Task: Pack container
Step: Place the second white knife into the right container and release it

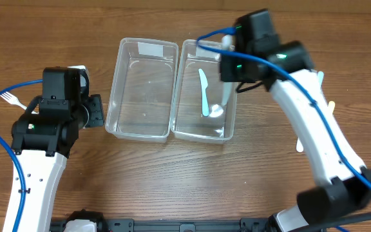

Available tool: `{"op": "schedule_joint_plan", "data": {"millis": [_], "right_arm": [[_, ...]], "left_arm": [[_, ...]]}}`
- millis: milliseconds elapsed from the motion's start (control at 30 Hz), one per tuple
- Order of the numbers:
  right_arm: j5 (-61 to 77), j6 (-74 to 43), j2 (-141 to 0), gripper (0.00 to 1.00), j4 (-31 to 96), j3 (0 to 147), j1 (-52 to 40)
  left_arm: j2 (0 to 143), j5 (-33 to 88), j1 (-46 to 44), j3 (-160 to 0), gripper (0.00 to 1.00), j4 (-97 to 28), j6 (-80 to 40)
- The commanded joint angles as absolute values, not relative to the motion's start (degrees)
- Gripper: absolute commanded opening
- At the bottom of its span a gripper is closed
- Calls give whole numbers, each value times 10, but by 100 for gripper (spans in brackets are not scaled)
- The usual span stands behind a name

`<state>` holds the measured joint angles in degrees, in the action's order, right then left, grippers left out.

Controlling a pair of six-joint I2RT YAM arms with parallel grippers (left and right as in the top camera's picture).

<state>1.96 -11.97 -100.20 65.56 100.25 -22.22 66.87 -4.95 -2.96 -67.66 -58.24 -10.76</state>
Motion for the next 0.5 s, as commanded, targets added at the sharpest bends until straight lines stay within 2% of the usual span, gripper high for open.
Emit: {"op": "schedule_joint_plan", "data": {"millis": [0,200,300,367,433,467], "right_arm": [[17,-127,-1075,4,644,990,-246],[23,-137,-1147,4,637,989,-247],[23,-136,-1152,9,631,989,-247],[23,-135,-1152,14,632,995,-247],[23,-135,-1151,26,638,1005,-247],[23,-135,-1150,36,644,1012,-247]], "left_arm": [[668,-44,-28,-690,51,-582,-103],[668,-44,-28,-690,51,-582,-103],[668,-44,-28,-690,51,-582,-103],[668,-44,-28,-690,51,-582,-103],[668,-44,-28,-690,51,-581,-103],[668,-44,-28,-690,51,-581,-103]]}}
